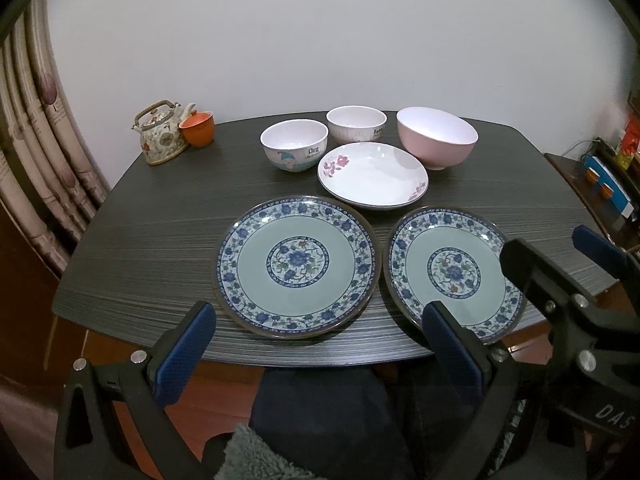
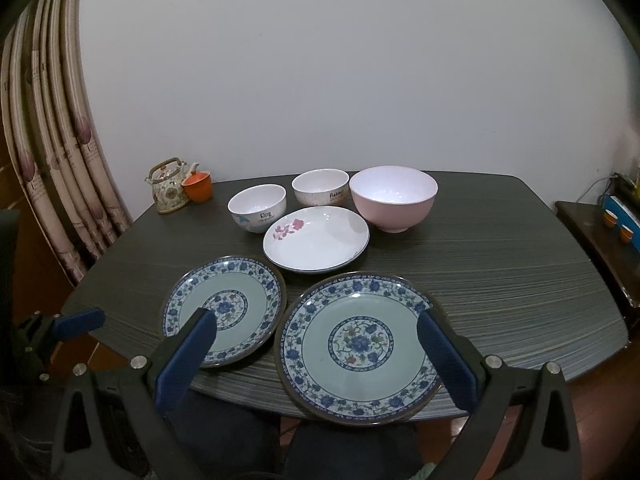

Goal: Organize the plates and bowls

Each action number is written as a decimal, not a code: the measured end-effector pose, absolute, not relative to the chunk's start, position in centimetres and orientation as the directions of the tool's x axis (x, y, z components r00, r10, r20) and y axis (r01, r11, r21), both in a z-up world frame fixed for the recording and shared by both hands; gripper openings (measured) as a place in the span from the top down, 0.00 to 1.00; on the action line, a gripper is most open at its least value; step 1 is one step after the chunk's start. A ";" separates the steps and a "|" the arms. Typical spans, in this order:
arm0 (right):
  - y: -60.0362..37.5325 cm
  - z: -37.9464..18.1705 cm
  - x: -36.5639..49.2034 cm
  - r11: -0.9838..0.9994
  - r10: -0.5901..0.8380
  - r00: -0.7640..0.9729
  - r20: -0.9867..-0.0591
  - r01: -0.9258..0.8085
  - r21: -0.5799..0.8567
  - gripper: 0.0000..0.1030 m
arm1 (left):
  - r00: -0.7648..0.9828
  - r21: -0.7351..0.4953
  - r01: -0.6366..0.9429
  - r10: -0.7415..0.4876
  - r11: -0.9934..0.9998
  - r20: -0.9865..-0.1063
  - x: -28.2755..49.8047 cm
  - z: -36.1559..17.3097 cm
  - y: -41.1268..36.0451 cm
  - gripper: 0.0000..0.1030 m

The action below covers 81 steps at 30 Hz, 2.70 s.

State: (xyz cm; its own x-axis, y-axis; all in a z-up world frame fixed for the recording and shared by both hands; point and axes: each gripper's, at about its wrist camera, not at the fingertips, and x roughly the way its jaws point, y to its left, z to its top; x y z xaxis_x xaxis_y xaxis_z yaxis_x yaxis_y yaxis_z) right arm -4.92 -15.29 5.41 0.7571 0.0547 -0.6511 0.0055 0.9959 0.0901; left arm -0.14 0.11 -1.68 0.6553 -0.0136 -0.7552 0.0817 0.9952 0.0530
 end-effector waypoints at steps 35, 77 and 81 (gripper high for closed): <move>-15.3 5.3 -5.2 0.996 0.055 0.753 -0.656 0.004 0.088 0.00 | 0.638 0.059 0.076 -0.003 0.995 -0.770 -0.2 -2.2 0.2 0.01; -13.9 0.0 9.2 0.865 0.502 0.327 -0.801 -0.214 0.454 0.09 | 0.393 -0.301 -0.181 -0.211 0.936 -0.895 8.3 -5.1 12.7 0.19; -13.5 -1.8 11.9 0.862 0.507 0.266 -0.820 -0.180 0.474 0.09 | 0.358 -0.365 -0.251 -0.264 0.897 -0.896 9.4 -6.2 14.9 0.32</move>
